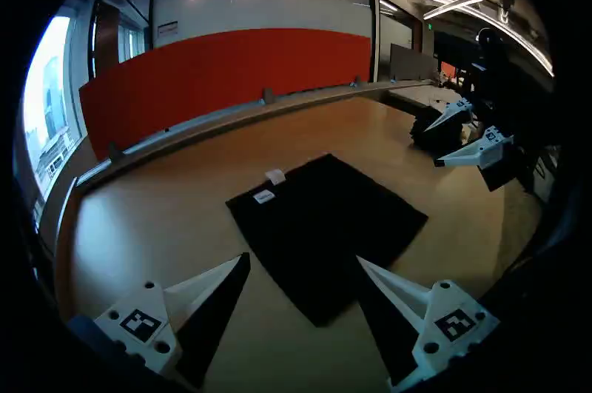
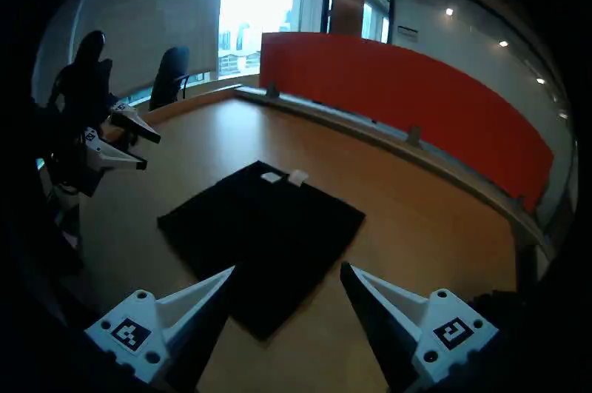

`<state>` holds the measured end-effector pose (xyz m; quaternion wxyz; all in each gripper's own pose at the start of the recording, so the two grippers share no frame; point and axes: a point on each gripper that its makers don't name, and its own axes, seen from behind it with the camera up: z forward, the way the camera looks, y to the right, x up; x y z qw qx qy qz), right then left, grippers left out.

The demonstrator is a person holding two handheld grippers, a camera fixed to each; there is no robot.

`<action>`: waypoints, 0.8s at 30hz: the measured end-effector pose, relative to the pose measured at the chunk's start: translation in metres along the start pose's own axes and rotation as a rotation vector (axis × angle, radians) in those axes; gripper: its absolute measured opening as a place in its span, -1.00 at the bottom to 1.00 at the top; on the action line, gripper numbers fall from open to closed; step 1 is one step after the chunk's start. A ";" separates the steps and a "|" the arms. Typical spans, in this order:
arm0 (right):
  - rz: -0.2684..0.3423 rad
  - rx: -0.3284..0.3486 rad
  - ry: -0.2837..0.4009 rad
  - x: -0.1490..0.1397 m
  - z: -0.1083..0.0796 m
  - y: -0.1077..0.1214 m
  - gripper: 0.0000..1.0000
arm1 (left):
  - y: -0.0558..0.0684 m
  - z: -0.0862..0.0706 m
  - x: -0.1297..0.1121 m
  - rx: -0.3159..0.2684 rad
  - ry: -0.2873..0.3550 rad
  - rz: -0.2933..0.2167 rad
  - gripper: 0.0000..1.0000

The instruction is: Fold towel

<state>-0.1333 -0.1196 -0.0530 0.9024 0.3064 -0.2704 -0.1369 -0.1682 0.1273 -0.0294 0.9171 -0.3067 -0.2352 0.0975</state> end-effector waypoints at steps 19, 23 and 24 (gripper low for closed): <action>-0.021 0.076 -0.149 -0.080 0.046 -0.028 1.00 | 0.022 0.049 -0.085 -0.081 -0.171 0.030 0.89; -0.028 0.091 -0.190 -0.097 0.052 -0.031 1.00 | 0.024 0.056 -0.101 -0.095 -0.208 0.028 0.89; -0.030 0.092 -0.196 -0.100 0.054 -0.031 1.00 | 0.024 0.058 -0.103 -0.095 -0.216 0.028 0.89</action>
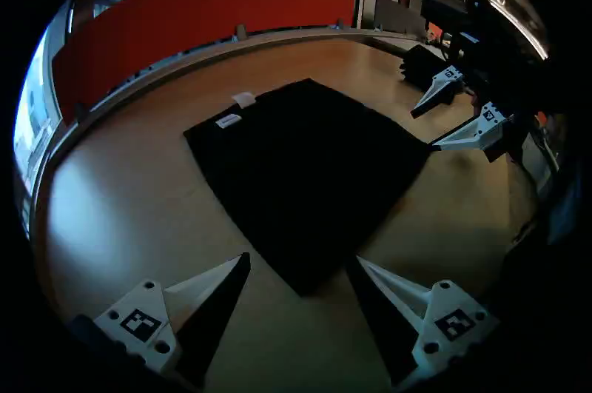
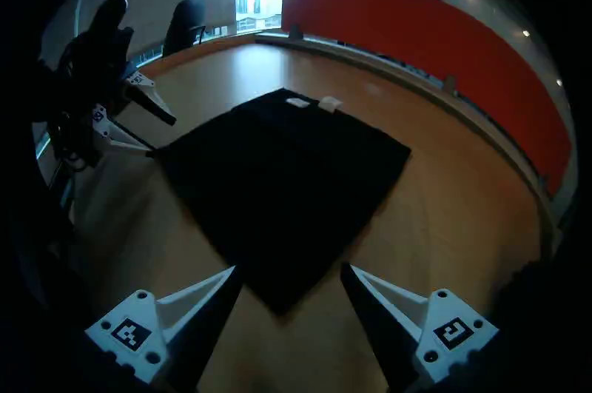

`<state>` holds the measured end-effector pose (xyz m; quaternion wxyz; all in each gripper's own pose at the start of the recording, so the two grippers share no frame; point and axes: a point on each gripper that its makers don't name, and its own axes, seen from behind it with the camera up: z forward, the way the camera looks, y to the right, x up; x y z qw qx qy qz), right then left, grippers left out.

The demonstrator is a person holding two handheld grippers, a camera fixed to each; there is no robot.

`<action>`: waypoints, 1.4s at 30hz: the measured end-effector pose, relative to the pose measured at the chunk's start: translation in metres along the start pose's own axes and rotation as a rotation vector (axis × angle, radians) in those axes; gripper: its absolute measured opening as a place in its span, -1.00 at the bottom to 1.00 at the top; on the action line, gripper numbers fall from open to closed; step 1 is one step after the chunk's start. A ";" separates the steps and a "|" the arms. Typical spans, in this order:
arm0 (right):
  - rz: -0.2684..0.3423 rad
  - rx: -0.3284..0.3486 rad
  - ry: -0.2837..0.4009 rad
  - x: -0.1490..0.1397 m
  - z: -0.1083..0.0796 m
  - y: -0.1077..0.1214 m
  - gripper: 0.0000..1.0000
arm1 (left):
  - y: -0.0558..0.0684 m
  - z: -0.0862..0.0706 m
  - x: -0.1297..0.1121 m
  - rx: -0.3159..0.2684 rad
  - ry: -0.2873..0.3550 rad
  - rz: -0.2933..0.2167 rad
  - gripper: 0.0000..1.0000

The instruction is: Fold towel

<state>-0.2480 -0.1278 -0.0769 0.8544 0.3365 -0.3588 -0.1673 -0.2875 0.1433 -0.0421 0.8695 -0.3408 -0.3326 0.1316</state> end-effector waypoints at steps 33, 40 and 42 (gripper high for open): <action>-0.007 0.052 -0.058 -0.028 0.008 -0.004 -0.23 | 0.012 0.017 -0.017 0.006 -0.099 0.031 0.06; 0.001 0.052 -0.057 -0.028 0.007 -0.007 -0.60 | 0.013 0.019 -0.014 0.025 -0.108 0.021 -0.66; 0.004 0.053 -0.058 -0.028 0.007 -0.007 -0.63 | 0.015 0.019 -0.014 0.028 -0.110 0.020 -0.69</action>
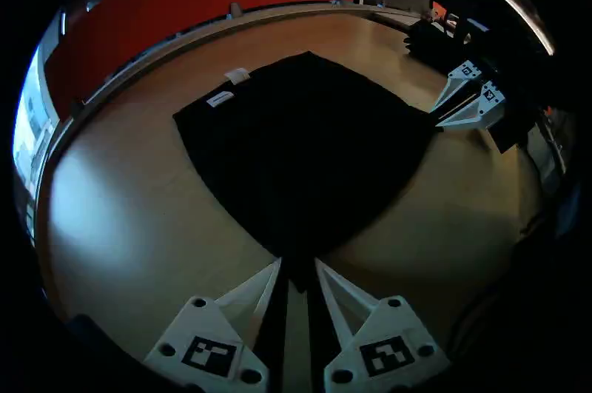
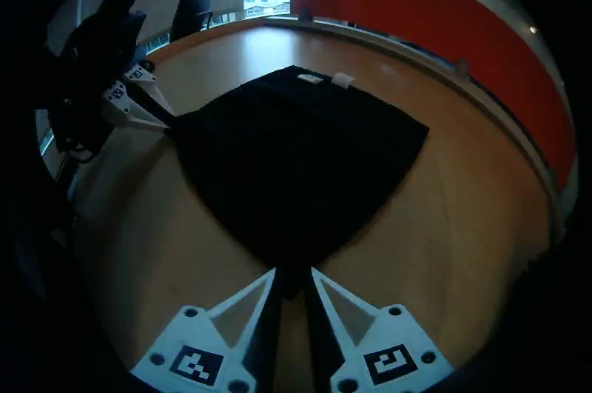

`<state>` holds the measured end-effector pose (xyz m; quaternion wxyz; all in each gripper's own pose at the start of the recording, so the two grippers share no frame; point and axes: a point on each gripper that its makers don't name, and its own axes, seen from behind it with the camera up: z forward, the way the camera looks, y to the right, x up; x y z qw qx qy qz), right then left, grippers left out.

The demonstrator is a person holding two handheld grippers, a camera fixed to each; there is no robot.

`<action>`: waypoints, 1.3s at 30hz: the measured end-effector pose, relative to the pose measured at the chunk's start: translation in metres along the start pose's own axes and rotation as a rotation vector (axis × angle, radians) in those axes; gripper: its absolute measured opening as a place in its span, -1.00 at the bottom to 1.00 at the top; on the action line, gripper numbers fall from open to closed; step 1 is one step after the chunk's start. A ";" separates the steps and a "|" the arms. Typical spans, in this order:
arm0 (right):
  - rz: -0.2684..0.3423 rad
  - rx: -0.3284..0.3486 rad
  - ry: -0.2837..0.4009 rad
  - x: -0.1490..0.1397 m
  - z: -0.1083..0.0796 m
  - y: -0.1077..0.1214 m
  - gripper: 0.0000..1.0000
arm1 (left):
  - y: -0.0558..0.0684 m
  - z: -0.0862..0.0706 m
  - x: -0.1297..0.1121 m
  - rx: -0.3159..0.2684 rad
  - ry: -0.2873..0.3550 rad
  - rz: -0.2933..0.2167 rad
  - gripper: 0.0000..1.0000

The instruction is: Fold towel

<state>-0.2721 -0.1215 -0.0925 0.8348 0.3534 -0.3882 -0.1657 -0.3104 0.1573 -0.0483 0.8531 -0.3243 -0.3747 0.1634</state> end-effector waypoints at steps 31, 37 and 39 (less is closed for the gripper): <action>0.022 0.007 0.035 0.008 -0.069 -0.011 -0.67 | 0.043 -0.052 0.021 -0.070 -0.004 -0.072 -0.73; 0.017 0.021 0.031 0.008 -0.089 -0.023 -0.67 | 0.058 -0.072 0.018 -0.092 -0.014 -0.089 -0.73; 0.016 0.027 0.027 0.007 -0.097 -0.027 -0.67 | 0.063 -0.079 0.017 -0.098 -0.017 -0.096 -0.73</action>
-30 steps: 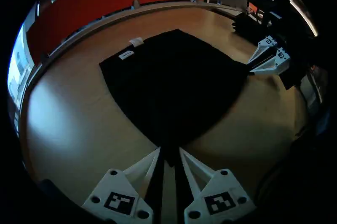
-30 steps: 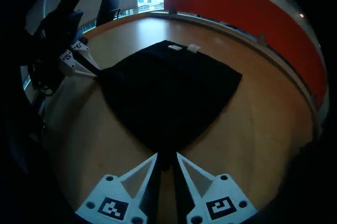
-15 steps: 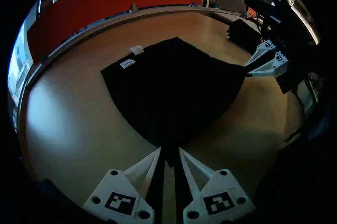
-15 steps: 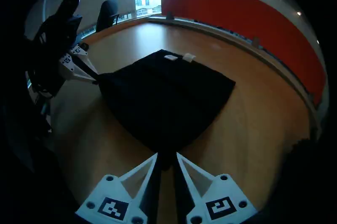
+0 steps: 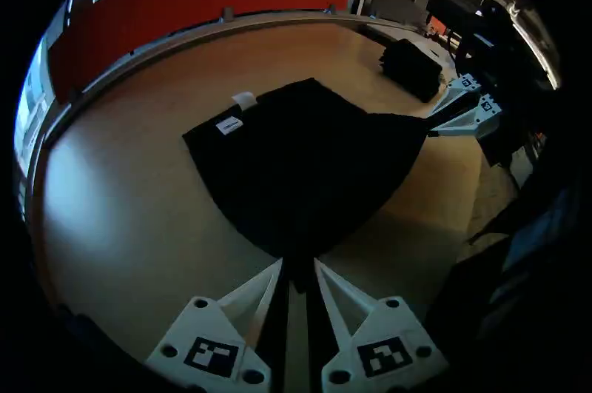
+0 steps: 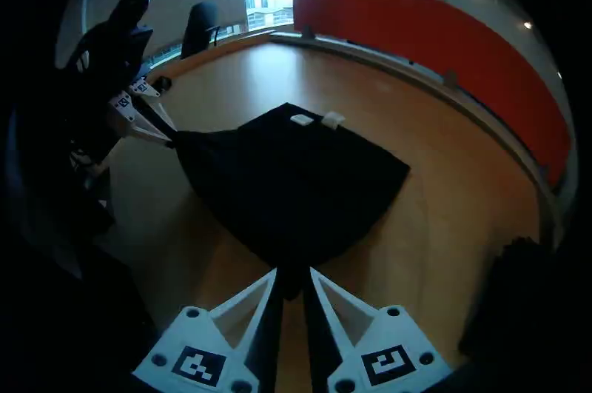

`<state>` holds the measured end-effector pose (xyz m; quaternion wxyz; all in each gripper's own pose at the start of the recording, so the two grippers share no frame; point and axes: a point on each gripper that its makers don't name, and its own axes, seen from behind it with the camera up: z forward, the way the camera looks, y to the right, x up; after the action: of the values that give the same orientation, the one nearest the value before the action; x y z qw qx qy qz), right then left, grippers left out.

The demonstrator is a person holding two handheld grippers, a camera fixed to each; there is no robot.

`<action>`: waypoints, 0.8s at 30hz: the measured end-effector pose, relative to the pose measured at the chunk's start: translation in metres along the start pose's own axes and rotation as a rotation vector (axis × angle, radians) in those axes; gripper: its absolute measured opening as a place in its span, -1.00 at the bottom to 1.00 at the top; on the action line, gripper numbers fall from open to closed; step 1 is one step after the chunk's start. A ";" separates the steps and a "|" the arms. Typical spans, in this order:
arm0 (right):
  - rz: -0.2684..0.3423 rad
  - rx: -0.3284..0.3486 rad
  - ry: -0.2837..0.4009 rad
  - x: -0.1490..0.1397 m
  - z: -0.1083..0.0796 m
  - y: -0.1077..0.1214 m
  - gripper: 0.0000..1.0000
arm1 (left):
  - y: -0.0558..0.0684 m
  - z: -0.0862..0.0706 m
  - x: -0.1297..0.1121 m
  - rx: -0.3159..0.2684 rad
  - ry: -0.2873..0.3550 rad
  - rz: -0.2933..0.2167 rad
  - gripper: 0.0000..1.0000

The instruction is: Fold towel

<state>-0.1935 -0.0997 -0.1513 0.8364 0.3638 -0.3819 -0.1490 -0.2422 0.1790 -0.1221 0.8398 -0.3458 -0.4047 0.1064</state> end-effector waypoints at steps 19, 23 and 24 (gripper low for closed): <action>-0.009 0.037 -0.015 0.002 -0.030 -0.016 -0.67 | 0.020 -0.029 -0.002 -0.020 -0.004 -0.059 -0.73; -0.021 0.031 -0.012 0.008 -0.027 -0.011 -0.67 | 0.014 -0.029 0.007 -0.008 0.004 -0.054 -0.73; -0.025 0.027 -0.009 0.010 -0.026 -0.008 -0.67 | 0.012 -0.029 0.010 -0.005 0.006 -0.052 -0.73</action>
<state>-0.1669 -0.0973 -0.1631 0.8279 0.3790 -0.3830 -0.1559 -0.2128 0.1785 -0.1364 0.8427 -0.3377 -0.4111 0.0823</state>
